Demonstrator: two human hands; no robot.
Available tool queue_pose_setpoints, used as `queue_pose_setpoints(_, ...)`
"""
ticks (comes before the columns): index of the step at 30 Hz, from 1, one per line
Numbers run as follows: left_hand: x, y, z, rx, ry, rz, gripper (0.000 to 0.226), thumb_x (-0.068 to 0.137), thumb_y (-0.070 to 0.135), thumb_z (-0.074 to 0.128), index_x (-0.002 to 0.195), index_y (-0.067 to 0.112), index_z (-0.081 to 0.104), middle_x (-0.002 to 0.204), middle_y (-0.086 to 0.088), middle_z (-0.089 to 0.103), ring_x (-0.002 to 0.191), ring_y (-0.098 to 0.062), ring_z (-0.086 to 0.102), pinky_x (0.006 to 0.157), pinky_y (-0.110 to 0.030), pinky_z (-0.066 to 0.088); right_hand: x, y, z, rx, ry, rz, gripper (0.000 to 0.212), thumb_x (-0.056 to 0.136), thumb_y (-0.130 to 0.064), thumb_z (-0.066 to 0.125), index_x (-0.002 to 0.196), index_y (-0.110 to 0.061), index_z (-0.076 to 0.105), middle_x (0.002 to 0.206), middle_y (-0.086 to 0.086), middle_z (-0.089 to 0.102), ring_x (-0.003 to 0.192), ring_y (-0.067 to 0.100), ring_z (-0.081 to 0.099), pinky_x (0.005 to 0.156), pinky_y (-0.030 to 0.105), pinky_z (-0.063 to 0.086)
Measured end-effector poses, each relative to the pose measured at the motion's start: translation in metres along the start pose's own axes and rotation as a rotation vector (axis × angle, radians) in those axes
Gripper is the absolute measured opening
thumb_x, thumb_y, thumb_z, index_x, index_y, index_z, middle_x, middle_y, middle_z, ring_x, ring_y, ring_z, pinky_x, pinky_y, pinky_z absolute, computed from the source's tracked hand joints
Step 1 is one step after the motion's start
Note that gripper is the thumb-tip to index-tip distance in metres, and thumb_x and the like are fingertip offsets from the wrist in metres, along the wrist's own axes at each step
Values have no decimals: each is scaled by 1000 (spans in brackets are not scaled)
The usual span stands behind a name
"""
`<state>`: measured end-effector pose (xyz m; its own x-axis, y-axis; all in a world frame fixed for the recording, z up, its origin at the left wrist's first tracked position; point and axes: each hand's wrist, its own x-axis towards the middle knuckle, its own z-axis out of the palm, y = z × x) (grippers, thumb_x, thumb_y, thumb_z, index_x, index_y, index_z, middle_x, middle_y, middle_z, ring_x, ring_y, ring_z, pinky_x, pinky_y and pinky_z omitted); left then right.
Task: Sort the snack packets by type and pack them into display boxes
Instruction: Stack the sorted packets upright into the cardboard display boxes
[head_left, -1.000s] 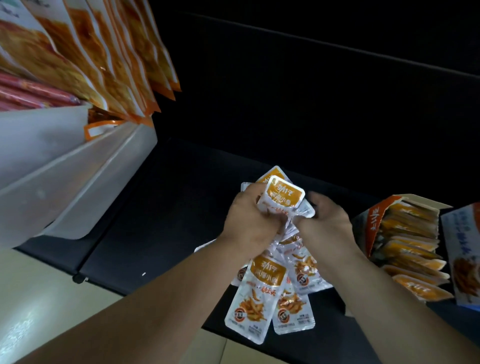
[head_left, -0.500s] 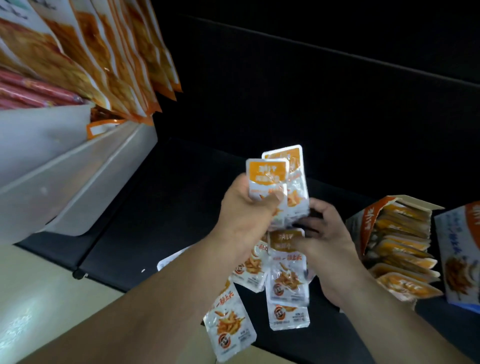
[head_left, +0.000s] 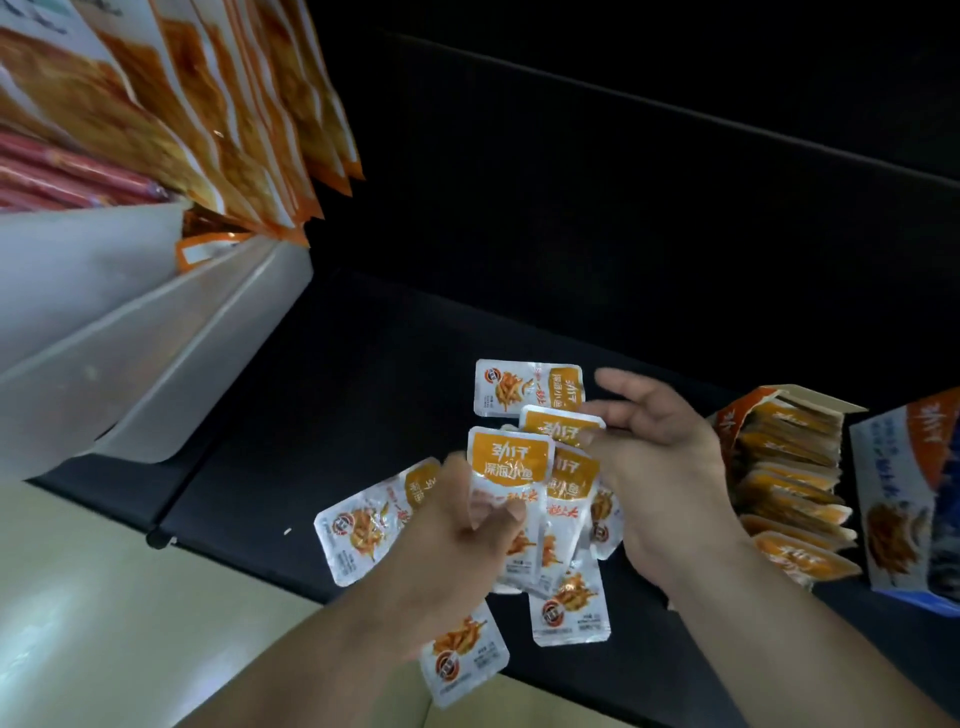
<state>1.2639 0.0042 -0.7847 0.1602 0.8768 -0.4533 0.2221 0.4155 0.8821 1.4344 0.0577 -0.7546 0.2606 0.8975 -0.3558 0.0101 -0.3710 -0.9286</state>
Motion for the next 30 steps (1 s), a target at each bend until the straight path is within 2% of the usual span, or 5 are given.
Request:
queue_pose_setpoints(4, -4, 8, 3, -102, -36, 115, 32, 103, 40, 54, 134, 38, 45, 120, 21, 72, 111, 4, 68, 84, -11, 54, -5, -4, 4, 46, -32, -1, 33, 94, 4, 67, 109, -24, 75, 102, 0, 78, 97, 18, 77, 85, 49, 63)
queue_pose_setpoints(10, -5, 13, 1, -258, 42, 94, 23, 106, 35, 56, 129, 37, 54, 118, 9, 75, 109, -13, 73, 96, -41, 58, -25, 4, 9, 60, -189, 145, 27, 93, -50, 67, 116, -38, 72, 112, -5, 78, 107, 23, 74, 98, 54, 56)
queue_pose_setpoints(16, -18, 6, 28, -64, 66, 328, 48, 108, 7, 45, 150, 29, 36, 123, 9, 67, 119, -11, 66, 97, -29, 55, -44, 16, 8, -143, -467, 47, 35, 101, -29, 63, 127, -51, 54, 109, -26, 72, 101, -9, 68, 78, 19, 55)
queue_pose_setpoints(22, -13, -16, -22, 501, 49, 292, 59, 94, 27, 59, 149, 42, 45, 134, 17, 52, 131, -3, 44, 102, -12, 40, -43, 32, 2, -359, -301, 32, 30, 99, -31, 66, 121, -49, 57, 101, -28, 71, 92, -6, 69, 71, 17, 50)
queue_pose_setpoints(30, 7, -52, -84, 925, 319, -81, 69, 82, 50, 76, 143, 29, 52, 119, 6, 53, 114, -19, 48, 93, -38, 45, -34, 40, 5, -317, -205, 45, 45, 95, -22, 73, 123, -46, 48, 100, -16, 76, 86, -1, 73, 71, 28, 55)
